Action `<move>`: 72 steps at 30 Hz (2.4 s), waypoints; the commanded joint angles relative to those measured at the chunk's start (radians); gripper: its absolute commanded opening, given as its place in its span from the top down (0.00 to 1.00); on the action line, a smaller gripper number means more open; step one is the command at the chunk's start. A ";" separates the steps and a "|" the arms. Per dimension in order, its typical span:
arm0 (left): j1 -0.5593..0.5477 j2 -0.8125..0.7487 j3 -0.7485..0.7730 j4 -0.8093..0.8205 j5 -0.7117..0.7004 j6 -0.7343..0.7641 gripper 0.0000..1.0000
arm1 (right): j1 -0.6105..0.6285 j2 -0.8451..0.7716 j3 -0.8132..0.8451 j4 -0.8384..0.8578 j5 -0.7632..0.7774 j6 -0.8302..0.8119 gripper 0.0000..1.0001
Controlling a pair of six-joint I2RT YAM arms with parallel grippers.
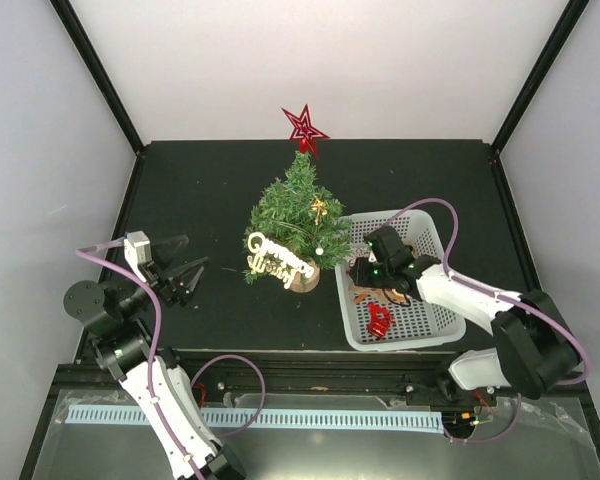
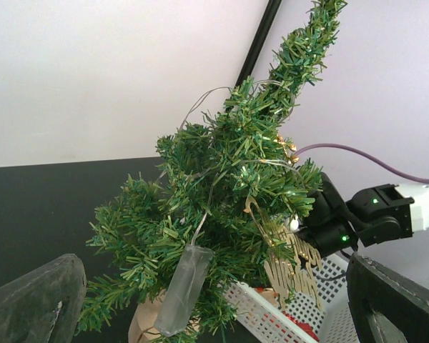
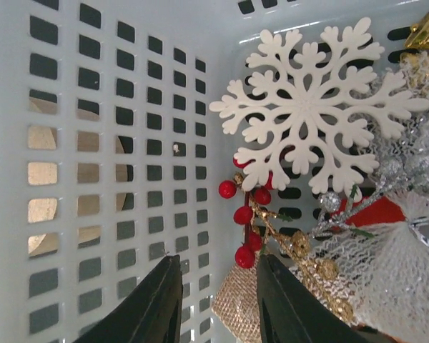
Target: Decorate the small christmas tree
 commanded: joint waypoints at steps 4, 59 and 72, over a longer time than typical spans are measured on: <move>0.009 0.005 0.001 -0.001 -0.001 0.011 0.01 | -0.021 0.043 0.037 0.064 -0.002 -0.030 0.71; 0.007 -0.004 -0.001 0.001 0.008 0.009 0.01 | -0.040 -0.317 0.035 -0.185 0.026 -0.086 0.96; 0.007 -0.016 -0.004 0.003 0.003 0.008 0.01 | -0.032 -0.595 0.292 -0.411 -0.009 -0.113 0.96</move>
